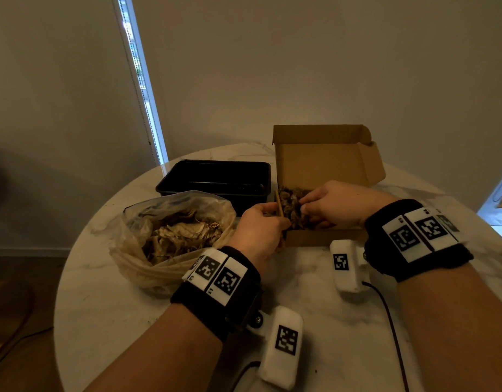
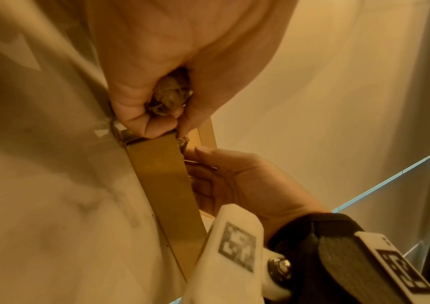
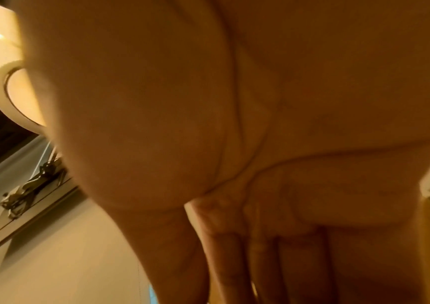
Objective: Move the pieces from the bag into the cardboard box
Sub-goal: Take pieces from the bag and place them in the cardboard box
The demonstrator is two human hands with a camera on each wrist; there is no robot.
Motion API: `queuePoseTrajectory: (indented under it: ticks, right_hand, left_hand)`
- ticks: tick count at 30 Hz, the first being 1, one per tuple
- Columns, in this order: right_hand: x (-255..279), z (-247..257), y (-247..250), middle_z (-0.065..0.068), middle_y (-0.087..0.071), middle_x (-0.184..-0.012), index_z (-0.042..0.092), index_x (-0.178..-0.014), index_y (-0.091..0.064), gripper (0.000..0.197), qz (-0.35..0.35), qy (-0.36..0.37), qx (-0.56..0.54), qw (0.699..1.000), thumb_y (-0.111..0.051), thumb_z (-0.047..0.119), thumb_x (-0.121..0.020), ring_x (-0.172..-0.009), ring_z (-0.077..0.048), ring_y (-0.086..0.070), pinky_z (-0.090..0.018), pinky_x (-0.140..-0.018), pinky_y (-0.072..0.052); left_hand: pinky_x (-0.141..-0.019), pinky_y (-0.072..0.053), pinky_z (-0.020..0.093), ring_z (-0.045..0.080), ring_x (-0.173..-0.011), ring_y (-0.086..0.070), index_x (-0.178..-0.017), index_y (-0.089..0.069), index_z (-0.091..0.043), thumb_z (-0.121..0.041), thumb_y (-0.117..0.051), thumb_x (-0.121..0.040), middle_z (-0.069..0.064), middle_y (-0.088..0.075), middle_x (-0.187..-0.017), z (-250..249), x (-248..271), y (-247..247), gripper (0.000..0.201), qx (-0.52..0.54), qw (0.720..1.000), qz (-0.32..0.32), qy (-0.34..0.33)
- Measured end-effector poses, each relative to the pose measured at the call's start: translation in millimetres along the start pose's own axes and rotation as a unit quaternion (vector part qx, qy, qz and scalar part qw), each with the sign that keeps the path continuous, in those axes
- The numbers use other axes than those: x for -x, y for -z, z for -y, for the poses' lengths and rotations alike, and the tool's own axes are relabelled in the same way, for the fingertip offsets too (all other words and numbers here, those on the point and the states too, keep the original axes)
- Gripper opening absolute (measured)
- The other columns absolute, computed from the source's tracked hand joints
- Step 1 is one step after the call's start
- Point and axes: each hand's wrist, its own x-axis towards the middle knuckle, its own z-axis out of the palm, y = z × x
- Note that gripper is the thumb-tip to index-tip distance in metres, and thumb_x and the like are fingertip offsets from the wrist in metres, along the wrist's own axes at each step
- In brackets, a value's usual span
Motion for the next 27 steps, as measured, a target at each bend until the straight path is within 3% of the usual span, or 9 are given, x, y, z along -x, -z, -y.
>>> queuePoseTrajectory:
  ticks: [4, 7, 9, 12, 17, 19, 22, 25, 27]
  right_hand:
    - [5.7, -0.9, 3.7, -0.001, -0.071, -0.112, 0.023, -0.132, -0.065, 0.033, -0.034, 0.006, 0.008, 0.999, -0.057, 0.033, -0.102, -0.107, -0.022, -0.067, -0.044, -0.101, -0.053]
    - [14.5, 0.0, 10.2, 0.002, -0.070, -0.117, 0.023, -0.133, -0.063, 0.035, -0.096, 0.038, -0.016, 0.995, -0.057, 0.037, -0.102, -0.106, -0.018, -0.066, -0.036, -0.095, -0.053]
    - [21.9, 2.1, 14.1, 0.006, -0.069, -0.115, 0.024, -0.129, -0.065, 0.030, -0.143, 0.090, -0.051, 0.984, -0.056, 0.035, -0.102, -0.100, -0.011, -0.066, -0.027, -0.084, -0.052]
    - [32.5, 9.4, 14.2, 0.012, -0.073, -0.097, 0.029, -0.110, -0.072, 0.016, -0.173, 0.171, -0.117, 0.963, -0.059, 0.032, -0.101, -0.087, -0.003, -0.068, -0.023, -0.075, -0.051]
    - [39.4, 18.1, 4.4, 0.013, -0.075, -0.082, 0.030, -0.098, -0.075, 0.012, -0.145, 0.234, -0.112, 0.955, -0.064, 0.033, -0.098, -0.071, 0.012, -0.062, -0.017, -0.070, -0.042]
    - [39.0, 18.5, 1.6, 0.017, -0.073, -0.084, 0.034, -0.098, -0.074, 0.009, -0.118, 0.231, -0.082, 0.962, -0.065, 0.036, -0.097, -0.073, 0.015, -0.060, -0.016, -0.069, -0.040]
    - [39.5, 19.5, -1.1, 0.019, -0.069, -0.092, 0.039, -0.107, -0.074, 0.013, -0.076, 0.229, -0.046, 0.969, -0.067, 0.036, -0.096, -0.084, 0.012, -0.062, -0.012, -0.070, -0.042]
    - [41.5, 23.3, -4.0, 0.018, -0.067, -0.084, 0.034, -0.106, -0.073, 0.014, -0.030, 0.236, -0.062, 0.969, -0.069, 0.026, -0.095, -0.076, 0.016, -0.062, -0.002, -0.064, -0.042]
    - [40.3, 24.2, -5.4, 0.013, -0.071, -0.081, 0.031, -0.101, -0.073, 0.010, -0.025, 0.236, -0.057, 0.970, -0.071, 0.024, -0.094, -0.073, 0.010, -0.064, -0.010, -0.068, -0.045]
  left_hand:
    - [-0.049, -0.039, 0.027, 0.007, -0.042, -0.046, -0.131, -0.060, -0.007, -0.001, -0.057, -0.098, 0.004, -0.059, -0.074, -0.5, 2.4, -1.2, 0.034, 0.025, 1.000, -0.001, -0.002]
    - [-0.050, -0.040, 0.026, 0.007, -0.047, -0.050, -0.120, -0.064, -0.011, -0.022, -0.058, -0.103, -0.001, -0.059, -0.073, -11.5, 6.4, -2.0, 0.022, 0.078, 0.996, -0.037, -0.010]
    - [-0.049, -0.037, 0.024, 0.009, -0.050, -0.047, -0.111, -0.064, -0.012, -0.037, -0.052, -0.105, 0.000, -0.057, -0.072, -20.2, 11.4, -2.4, 0.028, 0.145, 0.989, -0.036, 0.000]
    - [-0.044, -0.033, 0.021, 0.010, -0.052, -0.045, -0.123, -0.057, -0.014, -0.056, -0.043, -0.103, 0.005, -0.062, -0.078, -27.3, 17.0, -0.7, 0.049, 0.258, 0.965, -0.015, 0.032]
    - [-0.039, -0.031, 0.021, 0.011, -0.052, -0.047, -0.135, -0.051, -0.017, -0.075, -0.032, -0.095, 0.011, -0.068, -0.088, -28.4, 21.8, -0.5, 0.074, 0.270, 0.962, -0.005, 0.024]
    - [-0.040, -0.032, 0.021, 0.011, -0.051, -0.048, -0.136, -0.052, -0.018, -0.077, -0.029, -0.094, 0.008, -0.064, -0.080, -28.8, 23.9, -0.9, 0.077, 0.255, 0.967, -0.014, 0.016]
    - [-0.038, -0.031, 0.021, 0.011, -0.049, -0.048, -0.138, -0.053, -0.016, -0.080, -0.026, -0.092, 0.003, -0.062, -0.069, -27.7, 23.5, -0.6, 0.083, 0.241, 0.970, -0.012, 0.014]
    - [-0.038, -0.031, 0.021, 0.009, -0.048, -0.049, -0.139, -0.055, -0.013, -0.081, -0.025, -0.092, 0.003, -0.068, -0.073, -26.6, 22.3, -1.2, 0.088, 0.223, 0.975, -0.008, 0.011]
    - [-0.038, -0.030, 0.021, 0.009, -0.048, -0.049, -0.137, -0.058, -0.011, -0.080, -0.024, -0.092, 0.002, -0.070, -0.075, -26.7, 23.2, -2.1, 0.089, 0.218, 0.976, 0.007, 0.008]
